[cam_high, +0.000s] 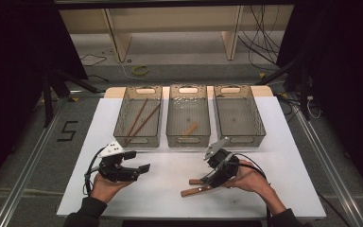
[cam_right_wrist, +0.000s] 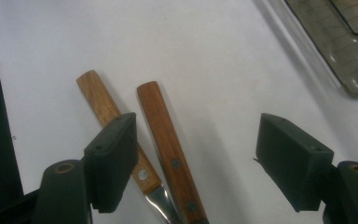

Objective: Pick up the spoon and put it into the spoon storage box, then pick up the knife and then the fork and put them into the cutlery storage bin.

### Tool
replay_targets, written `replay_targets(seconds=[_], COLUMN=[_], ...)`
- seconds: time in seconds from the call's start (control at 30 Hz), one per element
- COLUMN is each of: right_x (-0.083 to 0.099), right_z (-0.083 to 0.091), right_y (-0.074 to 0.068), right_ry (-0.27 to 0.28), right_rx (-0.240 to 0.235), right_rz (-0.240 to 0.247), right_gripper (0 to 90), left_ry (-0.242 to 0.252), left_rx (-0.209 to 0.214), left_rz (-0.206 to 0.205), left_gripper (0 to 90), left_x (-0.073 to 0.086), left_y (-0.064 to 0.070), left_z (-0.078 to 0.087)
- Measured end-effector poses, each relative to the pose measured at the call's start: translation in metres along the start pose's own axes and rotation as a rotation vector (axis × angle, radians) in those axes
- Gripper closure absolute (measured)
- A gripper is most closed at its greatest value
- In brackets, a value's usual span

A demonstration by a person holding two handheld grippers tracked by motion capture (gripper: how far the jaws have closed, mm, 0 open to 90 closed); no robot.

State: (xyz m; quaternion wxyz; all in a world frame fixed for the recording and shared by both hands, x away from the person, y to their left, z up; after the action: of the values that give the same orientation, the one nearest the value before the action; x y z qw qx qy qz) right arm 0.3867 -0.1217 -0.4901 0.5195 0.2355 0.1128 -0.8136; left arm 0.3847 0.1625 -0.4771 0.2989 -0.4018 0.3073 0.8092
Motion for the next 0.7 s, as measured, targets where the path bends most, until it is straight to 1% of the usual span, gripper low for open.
replay_targets(seconds=[0.27, 0.47, 0.57, 0.6, 0.67, 0.7], right_x=[-0.0011, 0.0002, 0.0023, 0.0029, 0.0034, 0.0039], right_z=[-0.0039, -0.0049, -0.0058, -0.0063, -0.0061, -0.0061], right_y=[0.0005, 0.0023, 0.0033, 0.0037, 0.0029, 0.0029], right_ry=[-0.021, -0.039, -0.065, -0.067, -0.071, -0.073], right_rx=[0.002, -0.002, -0.005, -0.004, -0.008, -0.008], right_rz=[0.006, 0.013, 0.025, 0.030, 0.022, 0.029], right_gripper=[30.8, 34.0, 35.7, 36.8, 38.7, 39.6], left_ry=[0.001, 0.001, 0.001, 0.001, 0.000, -0.001], left_rx=[-0.002, -0.006, -0.009, -0.010, -0.009, -0.010], left_rz=[0.001, 0.002, 0.000, 0.000, 0.000, -0.001], left_gripper=[18.5, 18.3, 18.3, 18.3, 18.3, 18.3], left_x=[0.0025, 0.0035, 0.0045, 0.0048, 0.0052, 0.0053], left_y=[0.0001, -0.0005, -0.0011, -0.0014, -0.0015, -0.0014], left_z=[0.0000, -0.0004, 0.0000, 0.0000, 0.0000, -0.0002])
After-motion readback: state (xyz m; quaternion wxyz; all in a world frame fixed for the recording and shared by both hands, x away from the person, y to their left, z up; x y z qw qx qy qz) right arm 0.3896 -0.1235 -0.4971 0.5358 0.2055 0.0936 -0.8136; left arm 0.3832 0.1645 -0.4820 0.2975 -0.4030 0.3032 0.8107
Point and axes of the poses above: each handheld gripper's, and its own axes: z roughly backward along the jaws, x roughly out of its underside, y roughly to its right, the point moved 6 cm from there along -z, roughly forward along the jaws, and after that the axes turned 5 degrees about x, right-handed, at the moved point
